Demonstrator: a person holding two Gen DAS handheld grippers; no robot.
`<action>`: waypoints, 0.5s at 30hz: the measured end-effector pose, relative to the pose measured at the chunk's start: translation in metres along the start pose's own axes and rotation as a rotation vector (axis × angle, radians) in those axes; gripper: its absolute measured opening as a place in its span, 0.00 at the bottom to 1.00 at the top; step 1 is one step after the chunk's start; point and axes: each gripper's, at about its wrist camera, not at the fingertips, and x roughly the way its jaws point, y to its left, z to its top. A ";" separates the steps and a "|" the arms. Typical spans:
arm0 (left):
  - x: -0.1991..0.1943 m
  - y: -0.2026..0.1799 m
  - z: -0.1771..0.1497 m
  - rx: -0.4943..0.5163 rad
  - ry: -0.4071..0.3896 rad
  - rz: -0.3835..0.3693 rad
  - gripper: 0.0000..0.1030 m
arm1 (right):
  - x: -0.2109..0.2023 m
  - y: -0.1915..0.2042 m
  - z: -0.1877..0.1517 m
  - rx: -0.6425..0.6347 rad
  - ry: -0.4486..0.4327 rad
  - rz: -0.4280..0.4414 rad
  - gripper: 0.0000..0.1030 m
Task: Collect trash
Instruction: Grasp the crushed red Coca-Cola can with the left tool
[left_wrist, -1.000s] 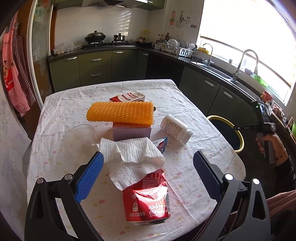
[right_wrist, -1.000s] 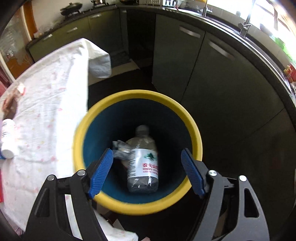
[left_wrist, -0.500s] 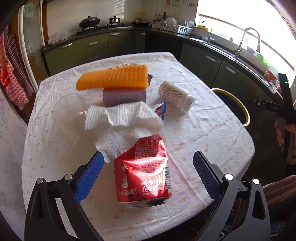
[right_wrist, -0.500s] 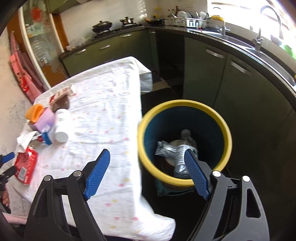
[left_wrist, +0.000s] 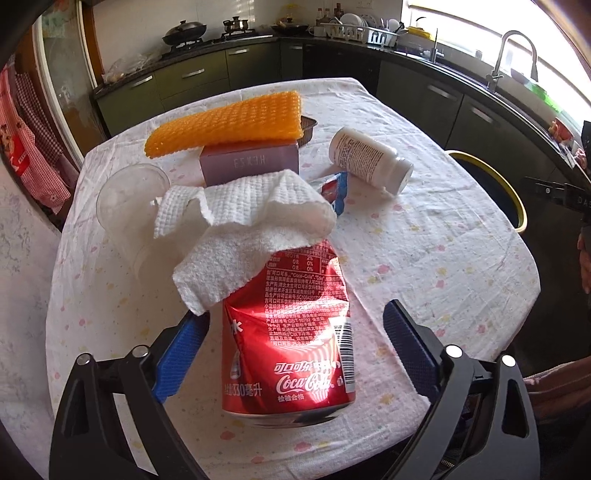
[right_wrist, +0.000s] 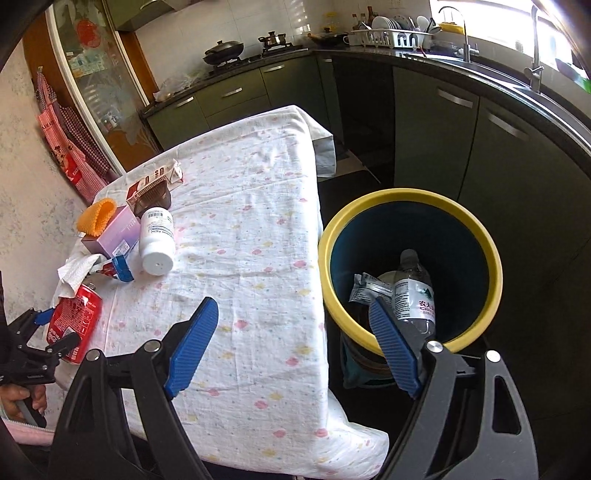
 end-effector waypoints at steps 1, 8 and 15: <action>0.002 0.001 0.000 -0.006 0.006 -0.005 0.82 | 0.000 -0.001 0.000 0.004 -0.002 0.004 0.77; 0.011 0.005 -0.001 -0.012 0.035 0.015 0.75 | -0.001 0.000 -0.001 0.013 -0.005 0.033 0.77; 0.010 0.005 -0.001 0.007 0.038 0.006 0.70 | -0.001 0.001 -0.001 0.012 -0.002 0.040 0.77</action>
